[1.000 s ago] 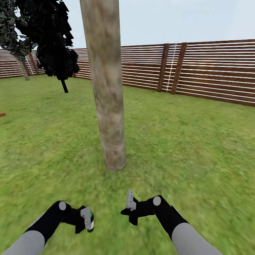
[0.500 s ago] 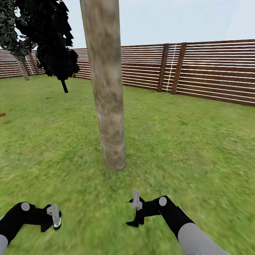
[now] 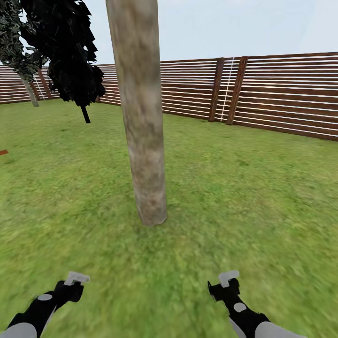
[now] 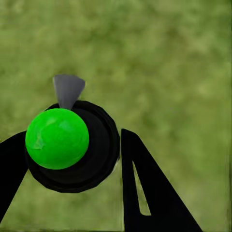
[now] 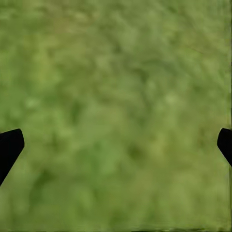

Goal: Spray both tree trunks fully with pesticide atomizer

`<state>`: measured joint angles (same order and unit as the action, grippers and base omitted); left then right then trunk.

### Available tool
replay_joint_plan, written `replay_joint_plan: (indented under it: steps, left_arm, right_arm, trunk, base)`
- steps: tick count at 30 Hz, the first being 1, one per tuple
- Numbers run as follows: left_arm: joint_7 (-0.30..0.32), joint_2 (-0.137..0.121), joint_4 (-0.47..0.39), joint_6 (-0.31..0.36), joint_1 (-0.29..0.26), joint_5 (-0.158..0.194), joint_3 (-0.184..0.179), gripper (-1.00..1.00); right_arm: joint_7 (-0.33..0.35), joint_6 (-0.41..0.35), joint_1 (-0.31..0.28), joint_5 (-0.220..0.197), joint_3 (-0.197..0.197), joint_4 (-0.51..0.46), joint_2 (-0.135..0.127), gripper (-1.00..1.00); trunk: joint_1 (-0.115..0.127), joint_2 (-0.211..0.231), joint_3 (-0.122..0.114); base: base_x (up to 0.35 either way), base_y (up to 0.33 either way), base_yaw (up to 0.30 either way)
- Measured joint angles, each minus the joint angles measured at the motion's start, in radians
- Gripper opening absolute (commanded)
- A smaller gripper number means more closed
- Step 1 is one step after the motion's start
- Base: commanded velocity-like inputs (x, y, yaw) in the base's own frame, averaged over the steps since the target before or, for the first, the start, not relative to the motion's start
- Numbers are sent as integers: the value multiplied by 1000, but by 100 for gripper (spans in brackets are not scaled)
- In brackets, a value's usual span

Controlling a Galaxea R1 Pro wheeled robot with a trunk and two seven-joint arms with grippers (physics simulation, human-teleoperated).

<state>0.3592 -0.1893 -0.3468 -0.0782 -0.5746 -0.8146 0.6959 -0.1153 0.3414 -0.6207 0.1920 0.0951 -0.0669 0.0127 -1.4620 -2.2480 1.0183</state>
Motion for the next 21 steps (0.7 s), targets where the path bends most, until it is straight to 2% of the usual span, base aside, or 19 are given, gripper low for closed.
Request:
replay_joint_plan:
  steps: [1, 2, 4, 6, 9, 13, 18, 20, 21]
  left_arm:
    - [-39, 13, 18, 3, 0, 0, 3, -100]
    - [-70, 29, 43, 6, 0, -1, 3, -100]
    - [-129, 56, 70, 8, 0, -1, 5, -100]
    - [-154, 64, 80, 7, 0, 0, 6, -100]
    - [-153, 68, 83, 8, 0, 2, 6, -100]
    - [-155, 76, 78, 14, -1, 2, 9, -100]
    - [-159, 79, 70, 93, -3, 0, 11, -100]
    - [-168, 79, 69, 102, -4, 0, 11, -100]
    - [-177, 82, 70, 104, -4, 0, 11, -100]
  right_arm:
    - [-15, 15, 10, -40, -1, 1, -10, 100]
    - [-22, 30, 24, -65, -2, 2, -32, 100]
    - [-25, 72, 50, -85, -3, 3, -83, 100]
    - [-26, 94, 73, -89, 1, 4, -117, 100]
    - [-27, 99, 89, -90, 3, 4, -123, 100]
    - [-28, 99, 97, -92, 4, 5, -116, 100]
    - [-27, 99, 99, -95, 2, 4, -107, 100]
    - [-28, 99, 99, -114, 0, 4, -108, 100]
    - [-28, 99, 99, -142, 1, 4, -109, 100]
  trunk:
    - [0, 0, 0]
    - [0, 0, 0]
    - [0, 0, 0]
    - [0, 0, 0]
    - [0, 0, 0]
    - [0, 0, 0]
    - [0, 0, 0]
    - [0, 0, 0]
    - [0, 0, 0]
  base:
    - [0, 0, 0]
    - [0, 0, 0]
    - [0, 0, 0]
    - [0, 0, 0]
    - [0, 0, 0]
    - [0, 0, 0]
    - [113, -153, 0]
    - [158, -223, 0]
    - [161, -227, 0]
